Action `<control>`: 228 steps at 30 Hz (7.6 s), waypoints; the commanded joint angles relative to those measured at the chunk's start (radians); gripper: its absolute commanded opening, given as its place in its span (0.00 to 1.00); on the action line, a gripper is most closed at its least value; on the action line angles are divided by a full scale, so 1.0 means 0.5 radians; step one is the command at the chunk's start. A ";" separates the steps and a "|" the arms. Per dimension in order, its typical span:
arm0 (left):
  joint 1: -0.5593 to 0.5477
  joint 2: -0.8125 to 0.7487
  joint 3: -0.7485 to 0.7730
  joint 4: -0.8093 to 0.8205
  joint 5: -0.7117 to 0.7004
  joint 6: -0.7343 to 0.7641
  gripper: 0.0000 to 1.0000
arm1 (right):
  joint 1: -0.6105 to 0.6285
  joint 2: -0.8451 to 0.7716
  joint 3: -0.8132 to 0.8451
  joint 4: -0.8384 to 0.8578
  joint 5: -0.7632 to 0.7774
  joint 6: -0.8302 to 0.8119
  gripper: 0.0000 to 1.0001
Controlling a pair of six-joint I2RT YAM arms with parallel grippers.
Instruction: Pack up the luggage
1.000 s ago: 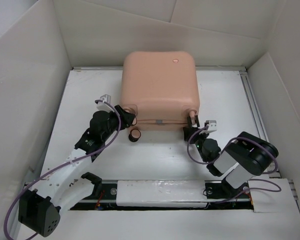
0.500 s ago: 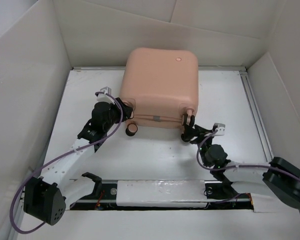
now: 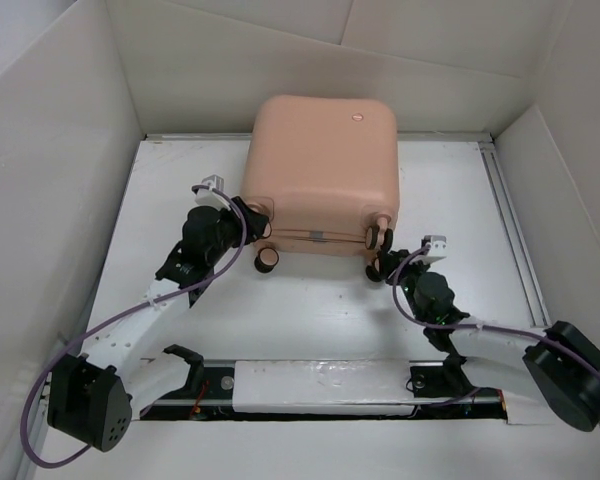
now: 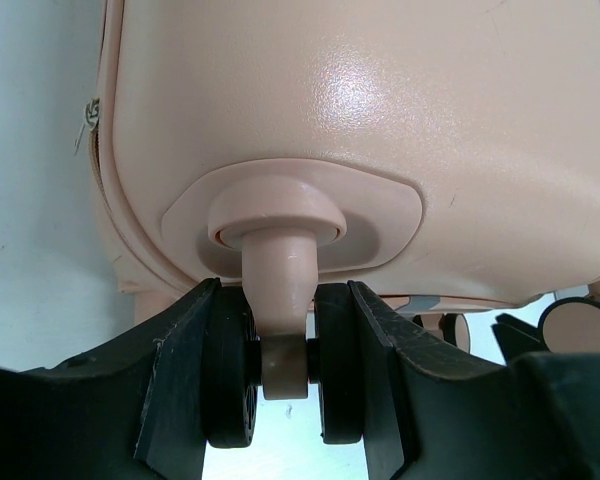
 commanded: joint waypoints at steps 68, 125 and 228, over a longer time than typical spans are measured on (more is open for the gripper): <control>-0.012 -0.290 -0.046 0.477 0.064 0.029 0.00 | -0.192 0.762 0.047 1.739 -0.249 -0.557 0.49; -0.012 -0.283 -0.046 0.477 0.076 0.047 0.00 | -0.450 0.553 0.130 1.017 -0.709 -0.317 0.46; -0.080 -0.029 0.080 0.808 0.638 -0.324 0.00 | 0.857 1.608 1.025 1.181 0.979 -1.413 0.00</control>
